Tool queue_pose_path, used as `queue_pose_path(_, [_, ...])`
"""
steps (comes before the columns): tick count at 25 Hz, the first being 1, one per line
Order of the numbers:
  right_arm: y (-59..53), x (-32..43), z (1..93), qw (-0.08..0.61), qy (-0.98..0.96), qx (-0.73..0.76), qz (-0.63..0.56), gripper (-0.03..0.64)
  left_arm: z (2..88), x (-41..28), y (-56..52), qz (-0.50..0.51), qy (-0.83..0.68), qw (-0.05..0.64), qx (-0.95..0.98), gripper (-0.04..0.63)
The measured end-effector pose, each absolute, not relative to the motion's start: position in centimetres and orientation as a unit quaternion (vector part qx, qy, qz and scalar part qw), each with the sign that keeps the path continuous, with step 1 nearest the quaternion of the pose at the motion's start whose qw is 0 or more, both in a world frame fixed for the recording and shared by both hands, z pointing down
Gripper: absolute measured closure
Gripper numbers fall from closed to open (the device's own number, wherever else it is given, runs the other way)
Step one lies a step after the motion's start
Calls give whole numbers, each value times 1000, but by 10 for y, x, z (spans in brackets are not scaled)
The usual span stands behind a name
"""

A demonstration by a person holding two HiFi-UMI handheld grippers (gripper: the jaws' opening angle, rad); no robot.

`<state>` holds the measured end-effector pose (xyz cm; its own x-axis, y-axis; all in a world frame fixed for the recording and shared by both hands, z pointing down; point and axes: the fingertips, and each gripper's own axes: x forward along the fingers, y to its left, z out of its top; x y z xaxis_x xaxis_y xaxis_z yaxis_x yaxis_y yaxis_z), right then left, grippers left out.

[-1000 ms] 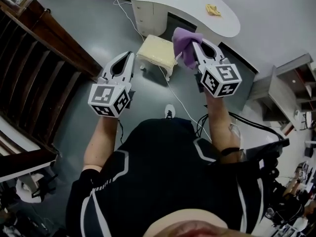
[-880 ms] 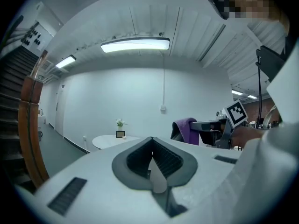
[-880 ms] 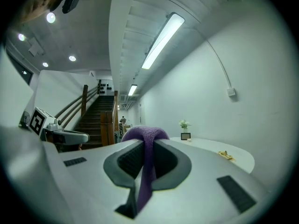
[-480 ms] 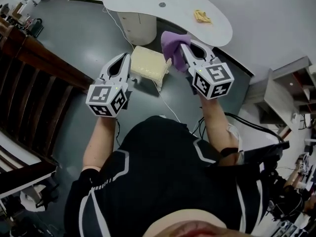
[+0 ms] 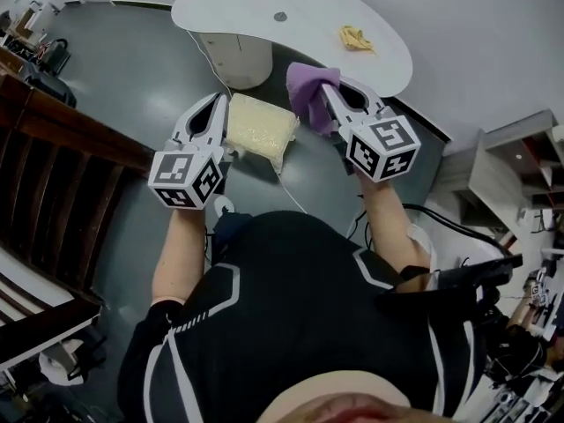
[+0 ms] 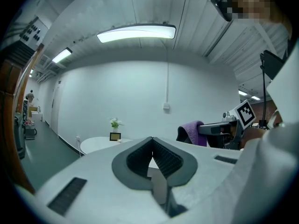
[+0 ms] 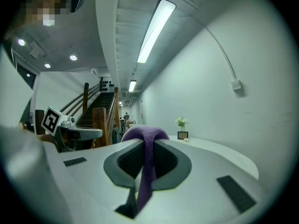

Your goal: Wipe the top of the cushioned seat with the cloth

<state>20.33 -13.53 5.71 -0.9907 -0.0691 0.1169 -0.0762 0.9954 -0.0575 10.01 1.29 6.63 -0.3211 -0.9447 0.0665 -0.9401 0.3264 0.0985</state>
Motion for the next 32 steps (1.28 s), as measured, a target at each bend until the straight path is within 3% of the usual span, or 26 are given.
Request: queue_pose_path(32, [-191,-37,65,85,-979,183,40,591,97,-172,-62,24,-724,90,683,591])
